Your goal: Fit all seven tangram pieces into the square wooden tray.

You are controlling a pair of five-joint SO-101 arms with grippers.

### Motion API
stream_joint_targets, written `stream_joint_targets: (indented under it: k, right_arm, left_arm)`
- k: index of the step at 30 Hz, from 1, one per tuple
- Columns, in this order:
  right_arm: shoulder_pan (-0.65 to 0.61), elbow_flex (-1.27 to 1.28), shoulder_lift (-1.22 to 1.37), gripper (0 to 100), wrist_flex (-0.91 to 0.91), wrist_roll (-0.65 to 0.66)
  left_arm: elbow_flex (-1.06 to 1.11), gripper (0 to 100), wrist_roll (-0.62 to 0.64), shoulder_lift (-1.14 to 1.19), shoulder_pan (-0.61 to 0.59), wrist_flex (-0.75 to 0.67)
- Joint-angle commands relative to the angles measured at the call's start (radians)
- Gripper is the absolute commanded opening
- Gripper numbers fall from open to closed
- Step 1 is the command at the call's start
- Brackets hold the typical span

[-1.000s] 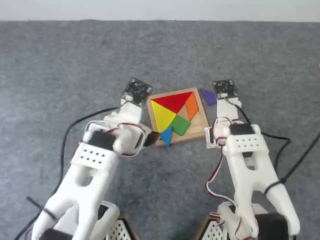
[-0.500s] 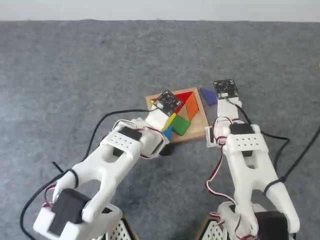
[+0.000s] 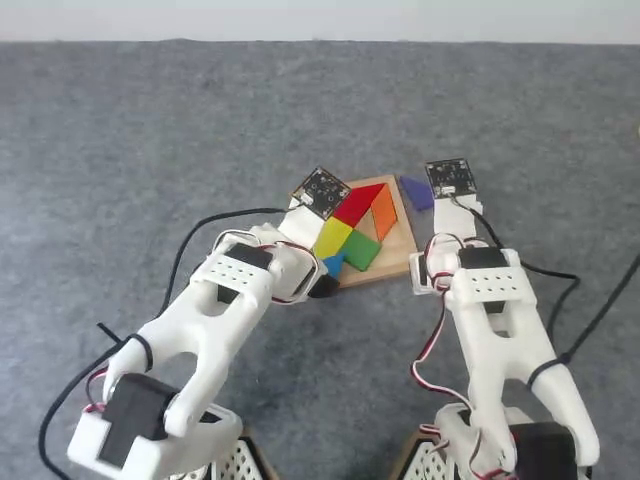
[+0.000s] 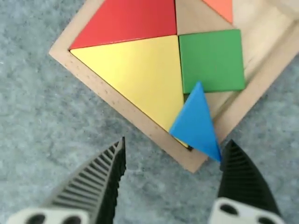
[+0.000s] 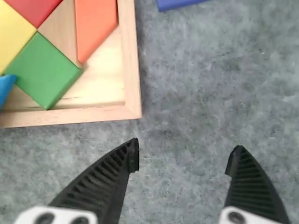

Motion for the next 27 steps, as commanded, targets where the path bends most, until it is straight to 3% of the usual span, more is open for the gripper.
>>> stream_joint_targets:
  k: [1,27]
  right_arm:
    - [0.008,-0.006,0.001,30.6,-0.015,0.006]
    - [-0.018,-0.006,0.001,30.6,-0.015,0.006]
  left_arm:
    - [-0.036,32,-0.014,-0.008,-0.006,0.009]
    - [-0.145,30,-0.051,-0.014,-0.110,0.106]
